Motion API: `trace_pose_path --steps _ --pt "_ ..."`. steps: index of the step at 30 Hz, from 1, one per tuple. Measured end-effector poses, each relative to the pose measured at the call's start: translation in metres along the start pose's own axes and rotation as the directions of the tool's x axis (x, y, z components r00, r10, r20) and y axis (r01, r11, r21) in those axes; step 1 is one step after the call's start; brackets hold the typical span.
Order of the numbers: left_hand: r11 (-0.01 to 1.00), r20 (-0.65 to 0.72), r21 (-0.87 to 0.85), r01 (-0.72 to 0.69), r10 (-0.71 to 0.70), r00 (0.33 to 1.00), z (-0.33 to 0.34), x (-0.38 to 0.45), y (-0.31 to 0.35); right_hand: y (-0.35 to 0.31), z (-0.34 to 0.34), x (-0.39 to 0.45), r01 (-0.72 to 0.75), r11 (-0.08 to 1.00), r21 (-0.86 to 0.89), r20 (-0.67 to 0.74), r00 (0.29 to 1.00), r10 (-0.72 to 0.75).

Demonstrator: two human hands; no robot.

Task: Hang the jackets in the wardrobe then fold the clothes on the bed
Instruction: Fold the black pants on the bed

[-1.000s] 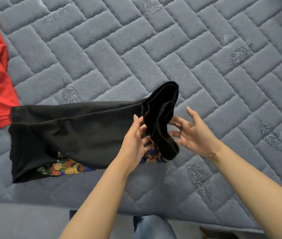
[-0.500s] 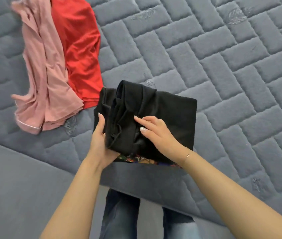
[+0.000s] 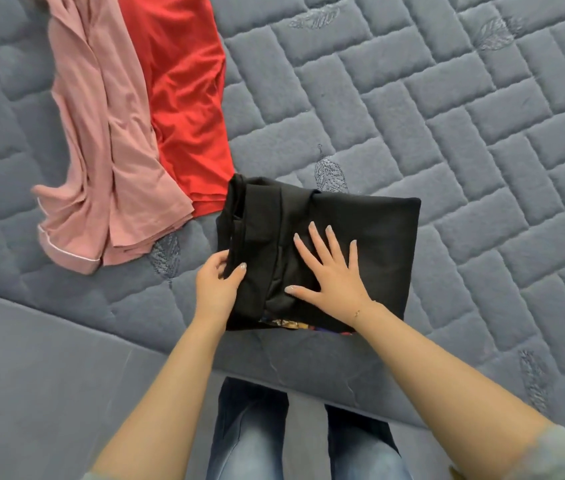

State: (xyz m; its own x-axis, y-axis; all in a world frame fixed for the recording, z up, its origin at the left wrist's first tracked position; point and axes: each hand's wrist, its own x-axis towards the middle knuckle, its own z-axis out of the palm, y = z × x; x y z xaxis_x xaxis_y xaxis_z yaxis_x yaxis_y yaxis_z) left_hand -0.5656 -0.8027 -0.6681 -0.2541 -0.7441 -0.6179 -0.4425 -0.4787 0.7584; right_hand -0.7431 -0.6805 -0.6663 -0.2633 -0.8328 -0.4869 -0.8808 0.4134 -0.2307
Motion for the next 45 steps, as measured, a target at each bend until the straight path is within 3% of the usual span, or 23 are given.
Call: trace_pose_path --steps 2,4,7,11,14,18,21,24,28,33,37,39,42,45 --pt "0.97 -0.058 0.241 -0.038 0.053 0.997 -0.008 0.005 -0.007 -0.003 0.01 0.01 -0.031 0.999 -0.028 0.03 0.999 0.032" --pt "0.946 -0.092 0.32 0.049 -0.02 0.996 -0.018 0.012 -0.013 -0.007 0.018 0.016 -0.063 0.996 -0.058 0.025 0.998 0.064" --pt "0.947 -0.028 0.154 0.281 -0.281 0.959 -0.026 0.018 -0.015 -0.009 0.024 0.017 -0.079 0.993 -0.092 0.002 0.997 0.08" --pt "0.924 0.234 0.014 0.383 -0.375 0.897 -0.014 0.016 -0.002 -0.015 0.018 0.012 -0.069 0.995 -0.076 0.013 0.997 0.071" --pt "0.937 0.202 0.008 0.35 -0.344 0.917 0.0 0.011 0.005 -0.027 0.015 -0.007 -0.029 1.0 0.006 -0.005 1.0 0.029" --pt "0.971 0.193 -0.099 0.216 -0.194 0.962 0.006 0.0 0.019 -0.042 0.021 -0.045 0.115 0.942 0.316 -0.071 0.993 -0.098" --pt "0.986 0.131 -0.108 0.129 -0.114 0.985 0.013 -0.02 0.031 -0.047 0.035 -0.071 0.169 0.943 0.286 -0.237 0.966 -0.102" --pt "0.976 0.032 -0.153 0.153 -0.149 0.988 0.027 -0.05 0.036 -0.048 0.054 -0.084 0.141 0.975 0.171 -0.424 0.904 -0.056" --pt "0.93 -0.059 -0.319 0.185 -0.214 0.975 0.049 -0.089 0.037 -0.04 0.062 -0.091 0.149 0.945 0.29 -0.545 0.838 0.036" --pt "0.859 -0.111 -0.502 0.099 -0.177 0.978 0.079 -0.142 0.055 0.001 0.025 -0.108 0.315 0.749 0.583 -0.587 0.801 0.121" --pt "0.849 -0.022 -0.521 0.092 -0.121 0.992 0.091 -0.196 0.077 0.047 -0.038 -0.139 0.292 0.696 0.656 -0.465 0.883 0.067" --pt "0.815 -0.063 -0.58 0.012 -0.059 0.996 0.089 -0.226 0.085 0.063 -0.077 -0.15 0.263 0.639 0.723 -0.38 0.923 0.05" --pt "0.806 -0.261 -0.557 -0.197 0.055 0.964 0.074 -0.263 0.086 0.077 -0.137 -0.162 0.262 0.376 0.889 -0.29 0.957 0.02" --pt "0.808 -0.345 -0.505 -0.305 0.135 0.929 0.059 -0.274 0.079 0.095 -0.175 -0.154 0.045 0.102 0.994 -0.05 0.998 0.048"
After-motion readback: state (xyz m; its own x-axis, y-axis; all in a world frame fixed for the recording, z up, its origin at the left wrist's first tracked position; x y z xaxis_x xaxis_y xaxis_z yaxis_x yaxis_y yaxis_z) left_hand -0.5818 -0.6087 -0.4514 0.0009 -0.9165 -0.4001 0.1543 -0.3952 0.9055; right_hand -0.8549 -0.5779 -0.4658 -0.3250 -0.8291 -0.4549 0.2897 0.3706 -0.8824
